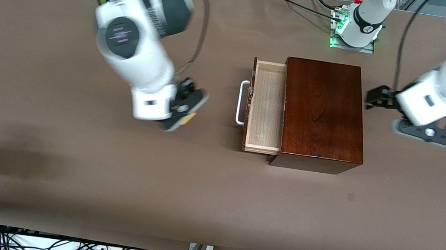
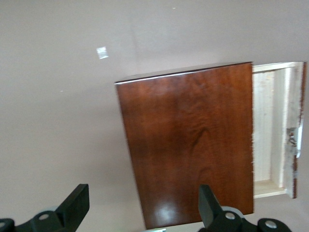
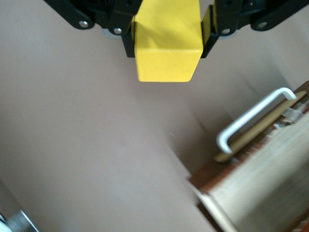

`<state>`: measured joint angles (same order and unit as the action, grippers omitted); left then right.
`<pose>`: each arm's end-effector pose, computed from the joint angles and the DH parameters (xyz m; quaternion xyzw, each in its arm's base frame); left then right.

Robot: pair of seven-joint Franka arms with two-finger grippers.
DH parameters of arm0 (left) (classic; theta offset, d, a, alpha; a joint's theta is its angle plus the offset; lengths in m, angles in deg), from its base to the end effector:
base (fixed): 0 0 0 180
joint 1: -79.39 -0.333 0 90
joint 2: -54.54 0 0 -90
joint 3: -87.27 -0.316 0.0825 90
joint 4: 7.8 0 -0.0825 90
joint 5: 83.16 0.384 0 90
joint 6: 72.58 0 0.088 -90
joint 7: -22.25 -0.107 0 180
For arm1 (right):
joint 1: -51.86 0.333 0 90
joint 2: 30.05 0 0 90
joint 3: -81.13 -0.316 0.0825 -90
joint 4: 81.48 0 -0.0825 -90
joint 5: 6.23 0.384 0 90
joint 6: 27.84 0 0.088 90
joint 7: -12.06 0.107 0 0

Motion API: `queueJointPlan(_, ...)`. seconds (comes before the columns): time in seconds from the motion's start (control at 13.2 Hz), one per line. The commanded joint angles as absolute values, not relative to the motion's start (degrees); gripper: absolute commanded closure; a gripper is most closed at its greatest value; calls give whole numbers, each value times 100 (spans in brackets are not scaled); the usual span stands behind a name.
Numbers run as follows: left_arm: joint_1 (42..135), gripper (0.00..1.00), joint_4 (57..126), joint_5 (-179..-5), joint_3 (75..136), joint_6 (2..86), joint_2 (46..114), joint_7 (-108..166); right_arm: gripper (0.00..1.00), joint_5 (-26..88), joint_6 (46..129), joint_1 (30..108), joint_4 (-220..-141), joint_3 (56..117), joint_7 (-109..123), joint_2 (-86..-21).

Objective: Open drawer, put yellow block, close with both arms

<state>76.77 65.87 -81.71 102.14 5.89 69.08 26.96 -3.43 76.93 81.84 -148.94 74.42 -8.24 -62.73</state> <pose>0.5982 -0.1044 0.5965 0.9946 -0.0627 -0.0828 0.0078 0.5949 0.4206 0.4708 -0.8841 -0.4620 -0.0340 0.0605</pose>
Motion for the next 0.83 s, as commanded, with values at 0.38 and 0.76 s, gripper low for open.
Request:
queueJointPlan(0.38, 8300, 0, 9205, -8289, 9009, 2807, 5252, 2207, 83, -1133, 8765, 9614, -14469, 7506, -1053, -6844)
queueJointPlan(0.76, 8229, 0, 8853, -8263, 9008, 2181, 5340, 2058, 82, -1133, 8967, 10055, -14371, 7524, -754, -7082)
